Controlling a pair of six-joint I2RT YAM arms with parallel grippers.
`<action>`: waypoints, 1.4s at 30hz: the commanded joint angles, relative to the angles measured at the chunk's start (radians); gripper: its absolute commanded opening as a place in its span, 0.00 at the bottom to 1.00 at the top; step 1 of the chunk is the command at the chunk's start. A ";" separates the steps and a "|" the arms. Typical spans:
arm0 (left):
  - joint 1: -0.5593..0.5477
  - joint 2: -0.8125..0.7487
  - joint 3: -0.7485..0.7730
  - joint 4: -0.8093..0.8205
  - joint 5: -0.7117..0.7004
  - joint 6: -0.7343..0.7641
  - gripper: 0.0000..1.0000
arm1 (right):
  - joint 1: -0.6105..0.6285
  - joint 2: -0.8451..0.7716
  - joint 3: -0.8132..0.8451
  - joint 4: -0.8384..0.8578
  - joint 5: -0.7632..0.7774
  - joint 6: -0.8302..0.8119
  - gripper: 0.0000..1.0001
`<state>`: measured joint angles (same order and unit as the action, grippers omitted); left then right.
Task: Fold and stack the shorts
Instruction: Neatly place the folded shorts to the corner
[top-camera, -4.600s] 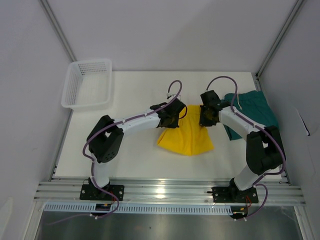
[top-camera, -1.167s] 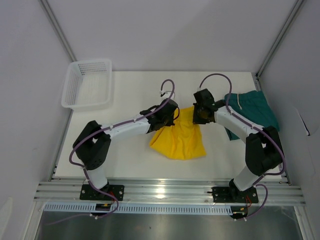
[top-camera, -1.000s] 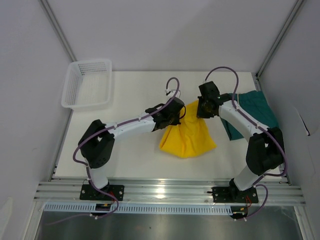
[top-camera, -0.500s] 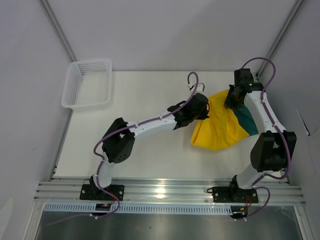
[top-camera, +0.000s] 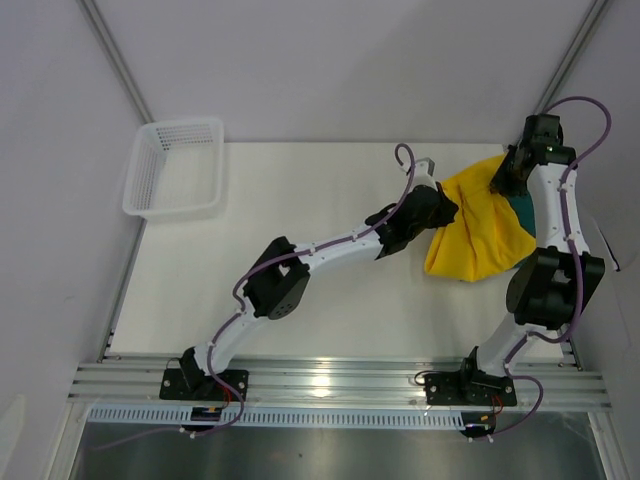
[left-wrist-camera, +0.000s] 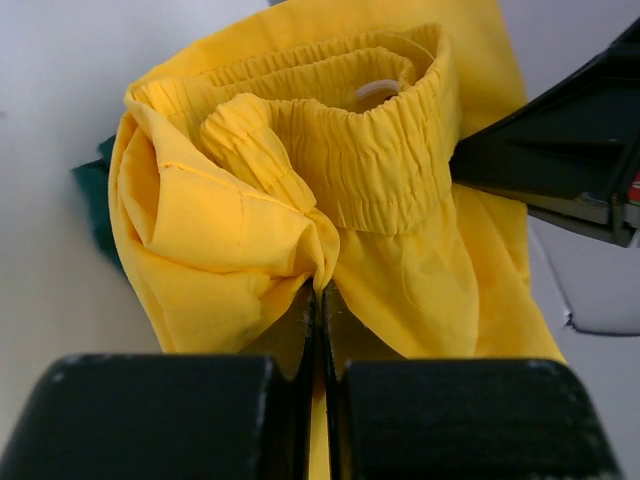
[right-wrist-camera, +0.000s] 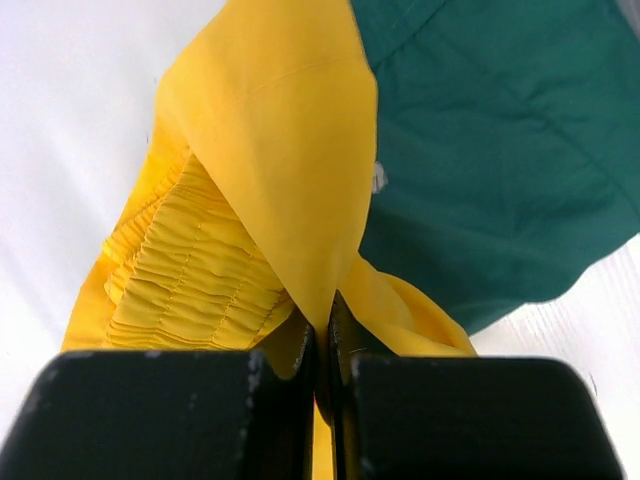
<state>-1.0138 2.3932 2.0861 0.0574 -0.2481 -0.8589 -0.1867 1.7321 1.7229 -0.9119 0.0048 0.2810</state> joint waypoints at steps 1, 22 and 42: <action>-0.020 0.047 0.085 0.226 0.033 -0.074 0.00 | -0.031 0.035 0.098 -0.005 -0.039 -0.014 0.00; -0.066 0.287 0.272 0.432 -0.108 -0.131 0.00 | -0.169 0.251 0.306 0.033 -0.121 -0.008 0.00; -0.059 0.385 0.279 0.455 -0.154 -0.187 0.00 | -0.186 0.359 0.353 0.079 0.040 0.009 0.04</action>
<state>-1.0645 2.7693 2.3108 0.4503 -0.3912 -1.0225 -0.3614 2.1498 2.0914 -0.9043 -0.0132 0.2790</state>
